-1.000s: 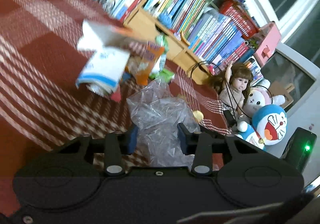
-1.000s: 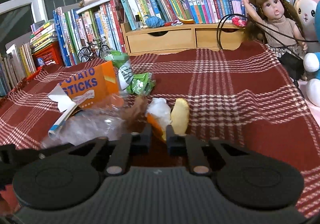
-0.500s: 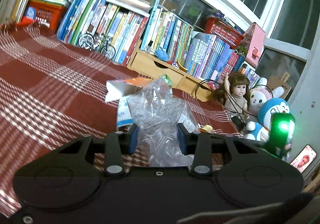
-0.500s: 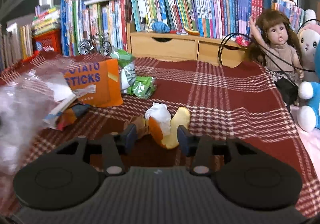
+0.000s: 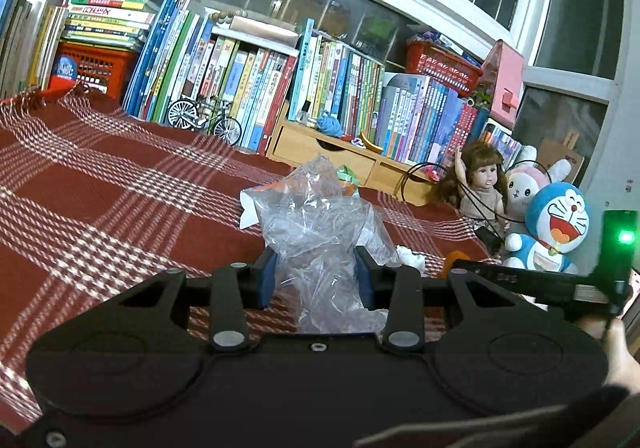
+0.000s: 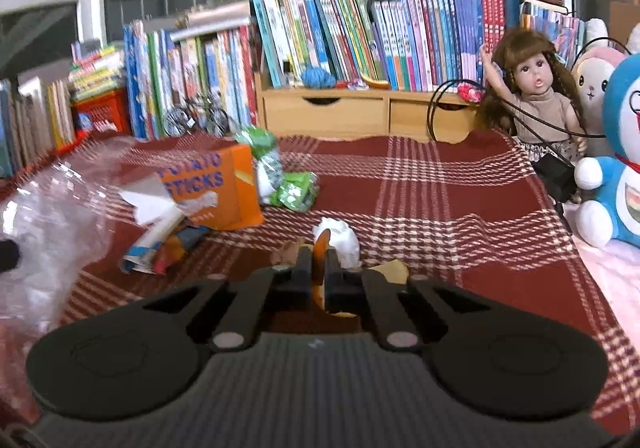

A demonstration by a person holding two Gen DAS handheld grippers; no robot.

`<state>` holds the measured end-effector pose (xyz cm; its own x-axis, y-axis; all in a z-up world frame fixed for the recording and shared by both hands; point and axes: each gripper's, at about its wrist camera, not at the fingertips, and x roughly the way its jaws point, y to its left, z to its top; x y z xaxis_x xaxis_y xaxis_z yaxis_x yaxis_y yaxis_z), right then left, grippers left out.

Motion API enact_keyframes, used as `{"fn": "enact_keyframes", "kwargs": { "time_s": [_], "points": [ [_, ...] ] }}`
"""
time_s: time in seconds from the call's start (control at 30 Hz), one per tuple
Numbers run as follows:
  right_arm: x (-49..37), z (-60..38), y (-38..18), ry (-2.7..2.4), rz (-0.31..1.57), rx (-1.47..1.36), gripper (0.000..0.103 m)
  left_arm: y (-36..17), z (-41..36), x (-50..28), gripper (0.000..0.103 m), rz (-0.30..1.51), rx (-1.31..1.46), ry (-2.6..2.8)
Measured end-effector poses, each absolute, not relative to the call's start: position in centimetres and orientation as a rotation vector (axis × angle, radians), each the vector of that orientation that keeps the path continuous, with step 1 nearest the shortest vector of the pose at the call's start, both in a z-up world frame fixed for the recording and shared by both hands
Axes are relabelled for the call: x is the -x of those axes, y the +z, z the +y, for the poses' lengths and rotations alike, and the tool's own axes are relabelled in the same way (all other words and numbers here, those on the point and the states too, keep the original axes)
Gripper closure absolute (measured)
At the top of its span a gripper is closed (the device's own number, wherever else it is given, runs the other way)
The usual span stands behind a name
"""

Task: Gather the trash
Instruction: 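Grasp the clear plastic bag with the left tool while the right tool grasps a brown wrapper, then carry the plastic bag and brown wrapper down into the bin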

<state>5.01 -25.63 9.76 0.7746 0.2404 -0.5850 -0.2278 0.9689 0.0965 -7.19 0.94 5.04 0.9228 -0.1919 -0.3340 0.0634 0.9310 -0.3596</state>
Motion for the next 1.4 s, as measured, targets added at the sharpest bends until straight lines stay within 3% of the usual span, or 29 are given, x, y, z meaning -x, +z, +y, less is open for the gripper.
{"fn": "enact_keyframes", "kwargs": {
  "time_s": [0.73, 1.07, 1.4],
  "points": [
    [9.9, -24.3, 13.0, 0.481, 0.638, -0.271, 0.095, 4.2, 1.9, 19.8, 0.066, 0.435, 0.203, -0.234],
    [15.2, -23.6, 9.8, 0.527, 0.773, -0.357, 0.095, 0.5, 2.6, 23.6, 0.066, 0.627, 0.215, -0.212],
    [17.7, -22.3, 3.0, 0.51, 0.994, -0.417, 0.095, -2.5, 0.9, 25.2, 0.066, 0.753, 0.172, -0.226]
  ]
}}
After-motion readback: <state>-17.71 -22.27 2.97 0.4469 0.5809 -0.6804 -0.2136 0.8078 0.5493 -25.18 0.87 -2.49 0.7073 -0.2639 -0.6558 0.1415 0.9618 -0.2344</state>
